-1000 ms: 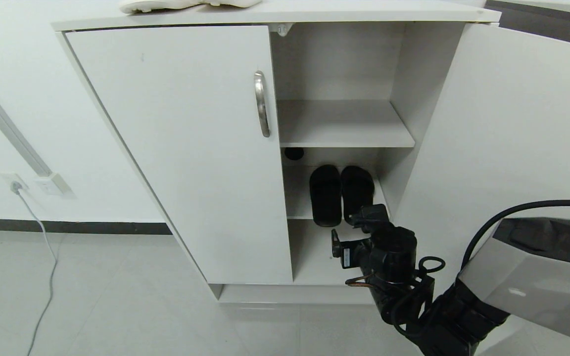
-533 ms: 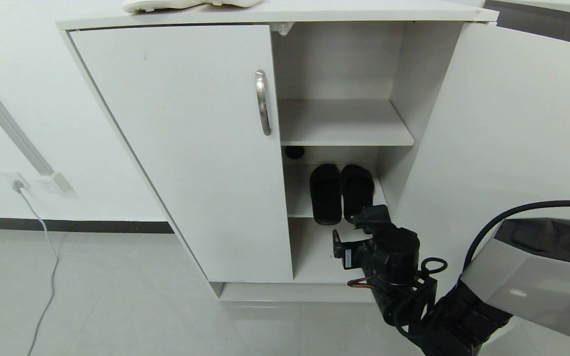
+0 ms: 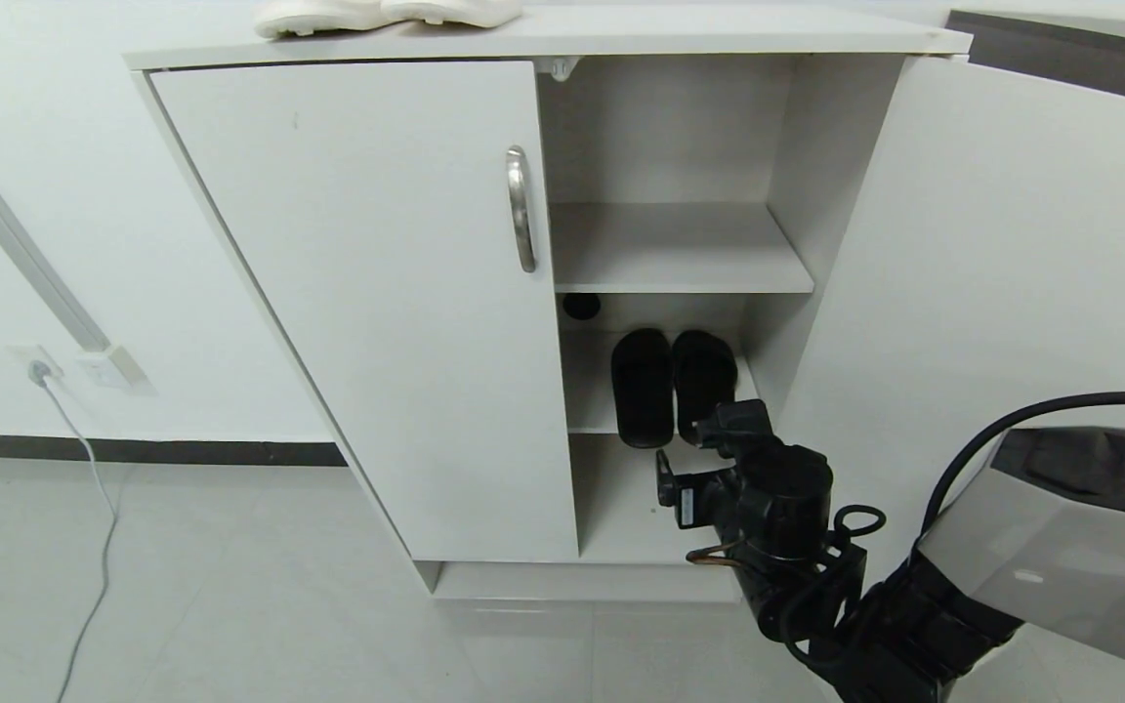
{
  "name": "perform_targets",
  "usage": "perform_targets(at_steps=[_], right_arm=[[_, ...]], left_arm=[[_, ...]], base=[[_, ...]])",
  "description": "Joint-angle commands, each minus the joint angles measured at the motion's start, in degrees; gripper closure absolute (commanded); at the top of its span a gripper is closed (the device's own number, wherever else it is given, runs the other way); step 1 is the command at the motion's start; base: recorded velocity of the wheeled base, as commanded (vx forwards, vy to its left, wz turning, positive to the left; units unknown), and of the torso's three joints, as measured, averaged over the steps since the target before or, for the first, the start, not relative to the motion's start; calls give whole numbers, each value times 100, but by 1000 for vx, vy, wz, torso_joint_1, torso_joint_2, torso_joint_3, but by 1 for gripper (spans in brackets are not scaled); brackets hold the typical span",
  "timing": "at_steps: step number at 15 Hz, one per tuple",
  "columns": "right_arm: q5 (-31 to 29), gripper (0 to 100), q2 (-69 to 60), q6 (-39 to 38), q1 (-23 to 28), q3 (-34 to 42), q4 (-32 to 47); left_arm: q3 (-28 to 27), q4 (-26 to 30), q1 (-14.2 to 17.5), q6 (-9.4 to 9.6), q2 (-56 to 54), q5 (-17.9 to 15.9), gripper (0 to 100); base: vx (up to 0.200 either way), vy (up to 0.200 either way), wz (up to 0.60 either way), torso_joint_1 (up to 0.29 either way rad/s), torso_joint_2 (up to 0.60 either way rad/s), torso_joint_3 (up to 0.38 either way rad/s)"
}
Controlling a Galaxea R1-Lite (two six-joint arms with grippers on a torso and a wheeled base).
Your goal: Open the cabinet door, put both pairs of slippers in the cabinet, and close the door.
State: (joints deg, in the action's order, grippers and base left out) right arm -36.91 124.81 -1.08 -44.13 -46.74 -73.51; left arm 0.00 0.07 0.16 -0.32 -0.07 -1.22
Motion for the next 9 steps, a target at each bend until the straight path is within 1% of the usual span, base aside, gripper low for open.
perform_targets(at_steps=[1,7,9], right_arm=[[0,0,-53,29,-8,7,3],[-9,0,-369,29,-43,385,-41],[70,0,-598,-15,-201,525,-23]], left_arm=[[0,1,2,-3,7,-1,100],[0,1,2,5,7,-1,100],[0,1,2,-3,7,16,100]], base=[[0,0,0,2,-2,173],[0,0,0,2,2,197],[0,0,0,0,5,188]])
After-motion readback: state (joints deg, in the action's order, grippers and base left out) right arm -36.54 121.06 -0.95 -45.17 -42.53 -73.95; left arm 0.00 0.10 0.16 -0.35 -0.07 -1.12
